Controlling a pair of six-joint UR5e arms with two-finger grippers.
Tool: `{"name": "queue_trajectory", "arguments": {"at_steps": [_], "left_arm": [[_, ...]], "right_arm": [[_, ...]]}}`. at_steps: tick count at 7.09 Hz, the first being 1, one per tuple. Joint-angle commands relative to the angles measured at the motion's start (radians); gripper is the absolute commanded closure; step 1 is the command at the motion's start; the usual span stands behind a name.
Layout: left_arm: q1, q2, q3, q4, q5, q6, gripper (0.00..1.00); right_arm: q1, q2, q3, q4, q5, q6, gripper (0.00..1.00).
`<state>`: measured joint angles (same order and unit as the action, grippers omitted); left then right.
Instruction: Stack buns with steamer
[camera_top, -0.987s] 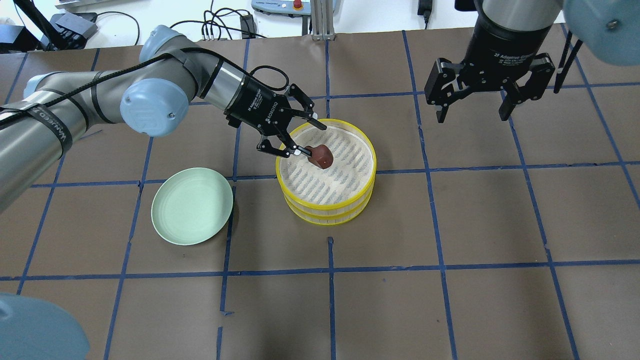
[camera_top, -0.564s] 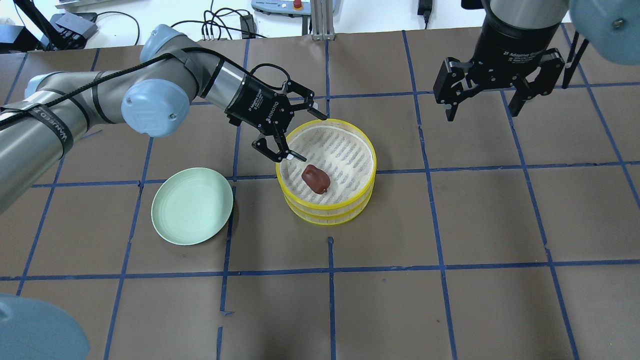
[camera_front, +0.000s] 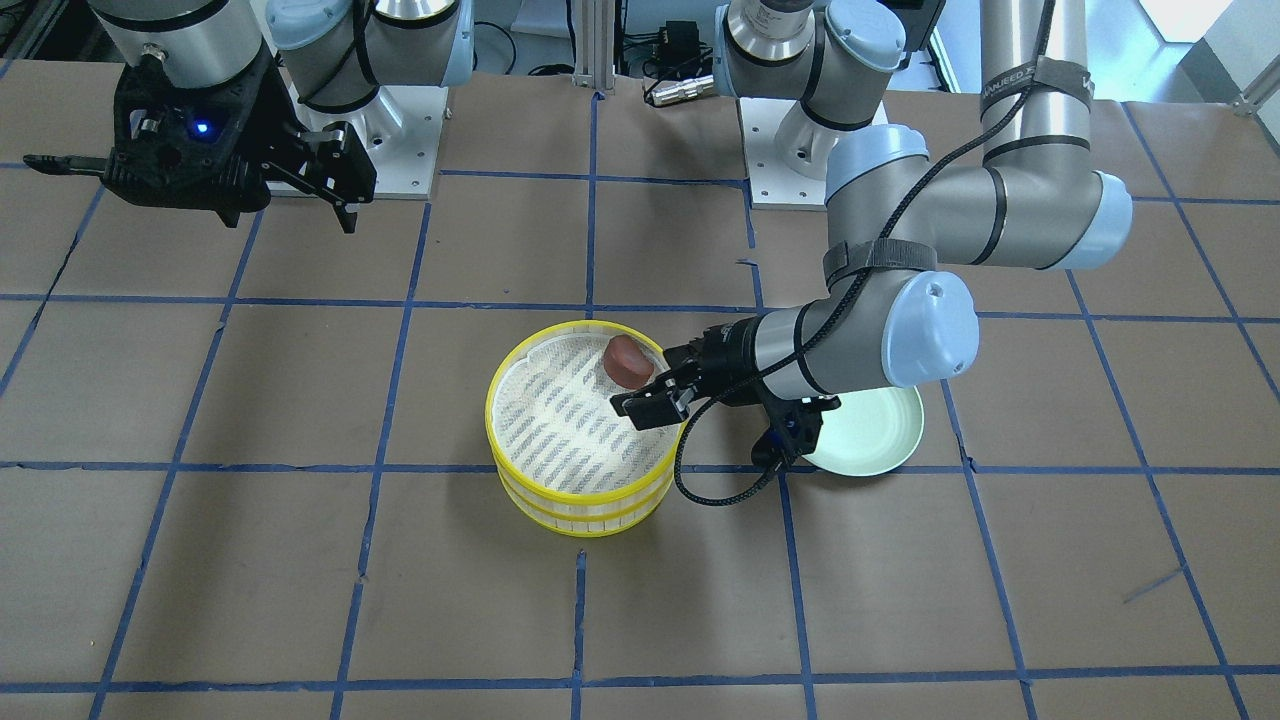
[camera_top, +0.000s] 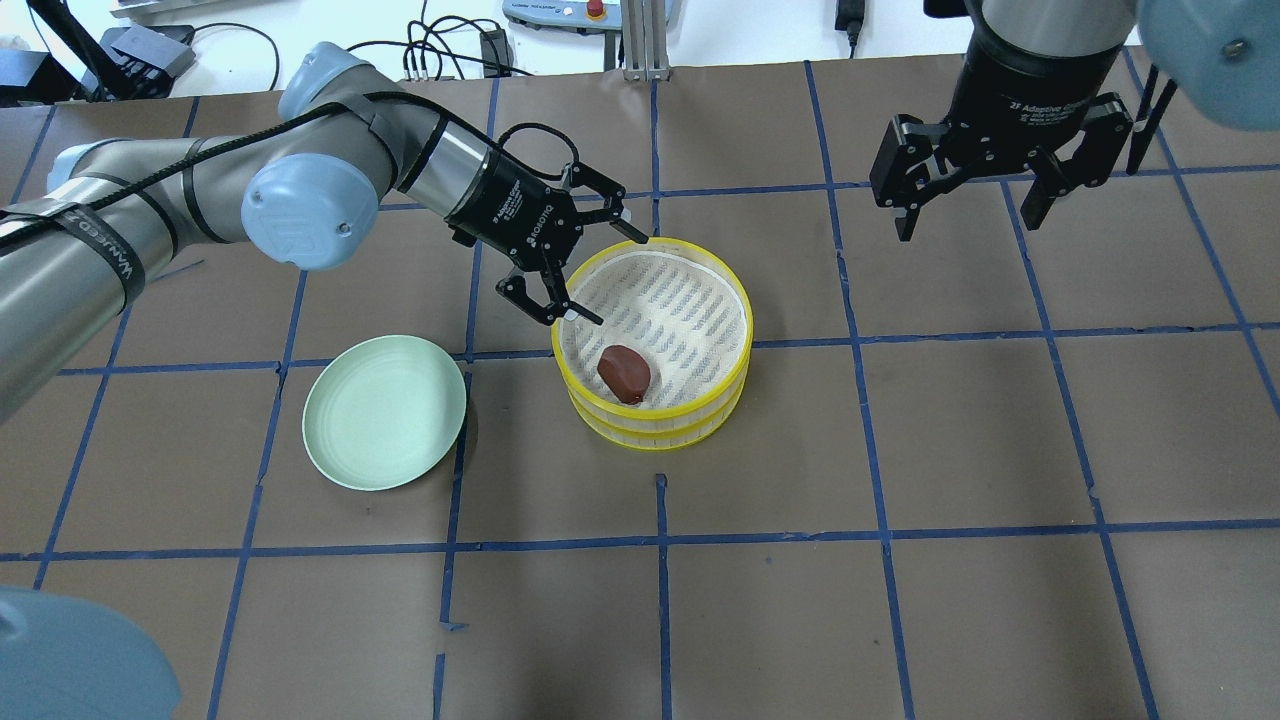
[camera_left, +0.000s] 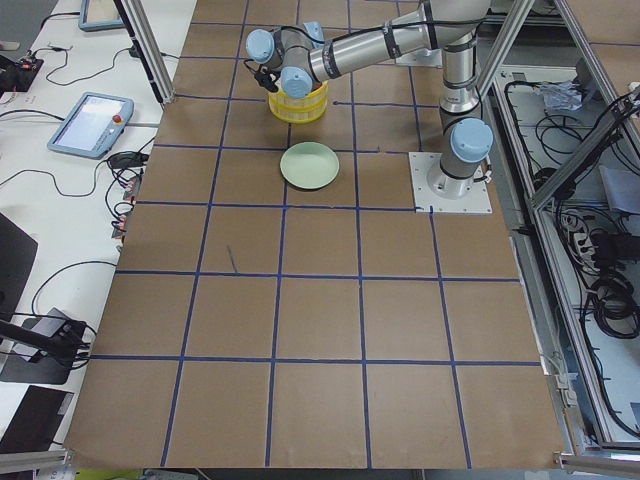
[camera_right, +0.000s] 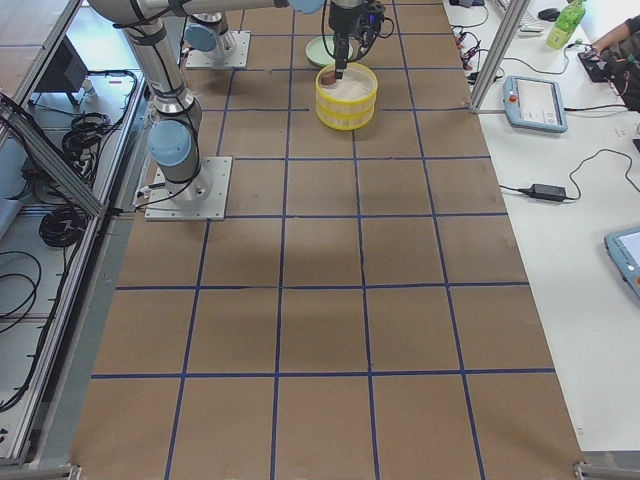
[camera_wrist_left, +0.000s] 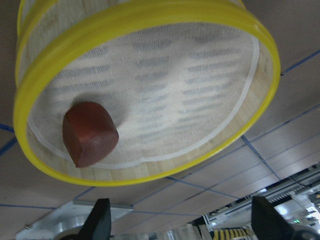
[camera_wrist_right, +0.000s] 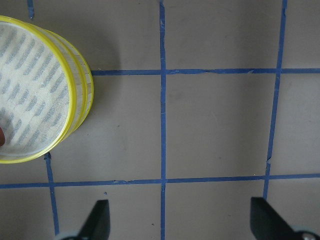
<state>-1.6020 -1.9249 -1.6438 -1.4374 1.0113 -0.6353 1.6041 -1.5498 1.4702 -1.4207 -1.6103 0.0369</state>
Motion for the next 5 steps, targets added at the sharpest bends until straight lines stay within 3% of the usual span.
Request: {"name": "queue_trajectory", "arguments": {"at_steps": [1, 3, 5], "left_arm": [[0.026, 0.006, 0.004, 0.005, 0.398, 0.354, 0.00], [0.072, 0.020, 0.044, 0.024, 0.458, 0.601, 0.00], [0.045, 0.151, 0.128, -0.174, 0.458, 0.602, 0.00]], "right_arm": [[-0.001, 0.000, -0.001, -0.004, 0.015, 0.003, 0.00], [-0.001, -0.001, -0.001, -0.003, 0.013, 0.003, 0.00], [-0.003, 0.000, -0.001, -0.006, 0.013, 0.003, 0.00]]}}
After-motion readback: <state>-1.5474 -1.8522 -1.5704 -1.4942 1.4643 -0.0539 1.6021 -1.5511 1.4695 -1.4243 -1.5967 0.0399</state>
